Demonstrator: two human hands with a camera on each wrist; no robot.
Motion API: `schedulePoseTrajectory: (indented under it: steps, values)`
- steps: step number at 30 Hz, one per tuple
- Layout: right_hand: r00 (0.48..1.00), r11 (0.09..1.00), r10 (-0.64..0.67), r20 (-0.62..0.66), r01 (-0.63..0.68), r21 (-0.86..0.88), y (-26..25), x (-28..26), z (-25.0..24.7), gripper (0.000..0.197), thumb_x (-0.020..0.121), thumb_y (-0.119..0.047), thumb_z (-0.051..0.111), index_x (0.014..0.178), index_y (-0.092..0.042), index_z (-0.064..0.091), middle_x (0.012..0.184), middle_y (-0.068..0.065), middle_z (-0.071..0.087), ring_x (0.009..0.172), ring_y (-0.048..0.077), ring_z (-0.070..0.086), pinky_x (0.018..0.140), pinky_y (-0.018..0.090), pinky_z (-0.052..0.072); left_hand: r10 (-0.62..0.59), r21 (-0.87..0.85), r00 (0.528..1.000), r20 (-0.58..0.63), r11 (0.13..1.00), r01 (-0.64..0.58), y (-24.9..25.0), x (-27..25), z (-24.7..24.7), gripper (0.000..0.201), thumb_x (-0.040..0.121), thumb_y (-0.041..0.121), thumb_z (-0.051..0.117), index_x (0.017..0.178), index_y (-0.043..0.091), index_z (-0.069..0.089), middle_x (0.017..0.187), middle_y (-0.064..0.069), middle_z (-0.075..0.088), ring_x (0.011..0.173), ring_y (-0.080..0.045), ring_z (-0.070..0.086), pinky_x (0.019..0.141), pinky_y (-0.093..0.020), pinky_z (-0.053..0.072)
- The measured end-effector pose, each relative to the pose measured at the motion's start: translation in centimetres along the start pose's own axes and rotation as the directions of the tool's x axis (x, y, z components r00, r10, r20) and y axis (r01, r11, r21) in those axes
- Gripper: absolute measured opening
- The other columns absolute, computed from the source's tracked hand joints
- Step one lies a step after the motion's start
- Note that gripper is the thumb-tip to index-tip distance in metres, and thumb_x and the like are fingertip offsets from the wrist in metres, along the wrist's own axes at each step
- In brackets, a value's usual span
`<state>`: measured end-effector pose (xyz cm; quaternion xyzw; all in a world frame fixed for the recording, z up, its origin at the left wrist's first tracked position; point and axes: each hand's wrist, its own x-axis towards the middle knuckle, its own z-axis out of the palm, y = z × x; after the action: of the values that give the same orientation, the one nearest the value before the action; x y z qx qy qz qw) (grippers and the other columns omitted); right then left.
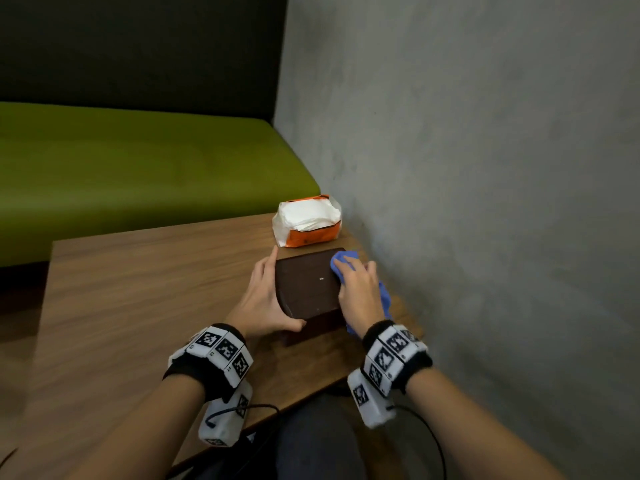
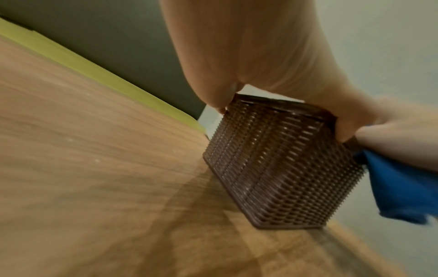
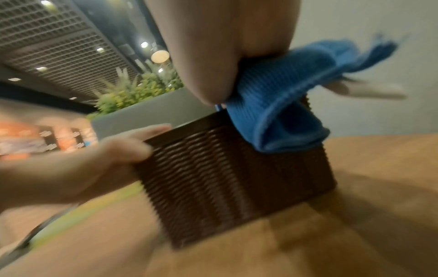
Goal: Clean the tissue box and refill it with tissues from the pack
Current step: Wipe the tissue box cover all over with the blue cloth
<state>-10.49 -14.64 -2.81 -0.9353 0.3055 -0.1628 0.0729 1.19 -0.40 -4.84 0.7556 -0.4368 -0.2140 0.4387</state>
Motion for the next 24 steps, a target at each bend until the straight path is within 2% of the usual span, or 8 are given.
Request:
schedulePoseTrajectory:
  steps: [4,8,11,13,15,18,20,24]
  values:
    - [0.961,0.967,-0.25,0.117,0.242,0.077,-2.9,-2.9,-1.1,0.047,0.086,0.006,0.044,0.131,-0.01,0.049,0.137,0.009,0.051,0.107,0.03,0.043,0.098,0.038,0.039,-0.006,-0.03,1.0,-0.006,1.0,0.006,0.1,-0.2,0.2,0.147,0.033,0.05,0.068,0.145,0.013,-0.018,0.148,-0.01,0.016,0.139,-0.019,0.017,0.107,-0.021,0.017]
    - [0.834,0.869,-0.492,0.251,0.45,0.207,-4.6,-2.9,-1.7,0.039,0.088,0.0,0.049,0.124,-0.011,0.056,0.137,0.004,0.051,0.108,0.025,0.04,0.095,0.025,0.028,-0.025,-0.028,1.0,0.012,0.999,0.025,0.2,-0.3,-0.2,0.147,0.033,0.051,0.07,0.144,0.02,-0.021,0.143,-0.01,0.021,0.134,-0.023,0.024,0.103,-0.029,0.024]
    - [0.774,0.819,-0.571,0.274,0.516,0.25,-2.6,-3.9,-2.4,0.04,0.086,0.002,0.048,0.122,-0.014,0.058,0.134,0.002,0.055,0.104,0.021,0.041,0.092,0.02,0.028,-0.028,-0.008,1.0,0.009,1.0,0.028,0.2,-0.5,-0.3,0.148,0.031,0.054,0.07,0.145,0.02,-0.02,0.139,-0.01,0.024,0.133,-0.024,0.026,0.108,-0.034,0.027]
    - [0.782,0.813,-0.58,0.229,0.542,0.212,-0.1,-4.2,-3.0,0.047,0.083,0.002,0.043,0.124,-0.018,0.056,0.13,0.001,0.058,0.1,0.017,0.041,0.091,0.019,0.031,-0.025,0.017,1.0,-0.01,1.0,0.026,0.1,-0.4,-0.3,0.149,0.031,0.056,0.069,0.145,0.018,-0.018,0.139,-0.011,0.025,0.134,-0.025,0.025,0.111,-0.037,0.025]
    - [0.853,0.858,-0.51,0.11,0.496,0.131,3.4,-3.6,-2.7,0.055,0.076,0.008,0.044,0.122,-0.02,0.054,0.123,0.006,0.061,0.097,0.018,0.041,0.091,0.022,0.034,-0.034,0.032,0.999,-0.014,0.999,0.034,0.0,-0.3,-0.6,0.148,0.031,0.057,0.068,0.146,0.019,-0.017,0.14,-0.009,0.023,0.135,-0.024,0.024,0.113,-0.037,0.024]
    - [0.982,0.971,-0.174,-0.077,0.183,0.15,7.2,-1.1,-1.8,0.053,0.074,0.012,0.048,0.12,-0.013,0.059,0.118,0.016,0.062,0.102,0.031,0.051,0.094,0.03,0.036,-0.041,0.043,0.999,0.011,0.998,0.04,-0.3,-0.3,-1.3,0.145,0.034,0.057,0.069,0.145,0.023,-0.017,0.143,-0.004,0.019,0.136,-0.021,0.022,0.114,-0.037,0.025]
    - [0.998,0.98,0.032,-0.059,-0.019,0.196,7.9,0.6,-0.9,0.041,0.085,0.009,0.05,0.122,-0.007,0.059,0.123,0.018,0.057,0.111,0.036,0.049,0.099,0.032,0.034,-0.042,0.042,0.999,0.022,0.998,0.041,-0.7,-0.4,-1.7,0.143,0.035,0.056,0.07,0.145,0.024,-0.016,0.144,-0.002,0.016,0.136,-0.021,0.021,0.115,-0.038,0.026]
    - [0.971,0.969,0.175,0.16,-0.199,0.144,8.5,1.8,2.3,0.03,0.096,-0.015,0.047,0.123,-0.007,0.057,0.129,0.018,0.052,0.12,0.034,0.044,0.104,0.037,0.031,-0.053,-0.005,0.997,0.055,0.999,0.053,-1.0,-0.4,-2.3,0.144,0.038,0.056,0.076,0.145,0.027,-0.017,0.15,0.002,0.006,0.139,-0.02,0.019,0.115,-0.035,0.024]
